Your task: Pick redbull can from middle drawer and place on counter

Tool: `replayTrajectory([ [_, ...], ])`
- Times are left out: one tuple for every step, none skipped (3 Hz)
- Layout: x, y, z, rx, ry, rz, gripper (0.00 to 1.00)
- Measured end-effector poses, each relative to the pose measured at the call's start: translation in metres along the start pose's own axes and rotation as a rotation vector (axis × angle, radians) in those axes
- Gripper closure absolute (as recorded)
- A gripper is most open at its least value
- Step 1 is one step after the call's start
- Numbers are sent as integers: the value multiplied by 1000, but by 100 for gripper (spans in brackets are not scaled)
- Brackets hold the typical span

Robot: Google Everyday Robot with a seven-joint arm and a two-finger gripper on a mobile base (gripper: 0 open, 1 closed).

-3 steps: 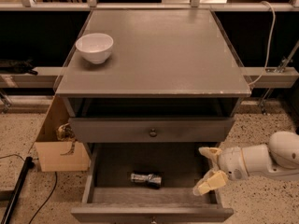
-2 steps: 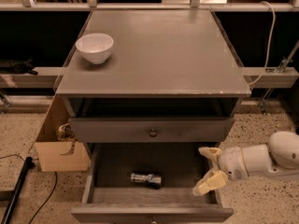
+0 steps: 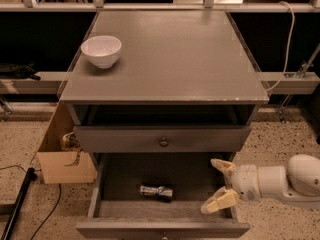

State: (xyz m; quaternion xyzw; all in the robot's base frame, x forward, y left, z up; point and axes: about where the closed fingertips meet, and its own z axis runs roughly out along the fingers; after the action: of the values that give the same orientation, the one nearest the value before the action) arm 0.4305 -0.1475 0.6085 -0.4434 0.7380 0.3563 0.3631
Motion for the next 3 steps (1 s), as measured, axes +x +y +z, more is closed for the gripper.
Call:
replayTrajectory([
  [4, -7, 32, 10, -61, -33, 0],
  [9, -27, 68, 34, -121, -51, 0],
  [16, -39, 89, 47, -146, -50, 0],
])
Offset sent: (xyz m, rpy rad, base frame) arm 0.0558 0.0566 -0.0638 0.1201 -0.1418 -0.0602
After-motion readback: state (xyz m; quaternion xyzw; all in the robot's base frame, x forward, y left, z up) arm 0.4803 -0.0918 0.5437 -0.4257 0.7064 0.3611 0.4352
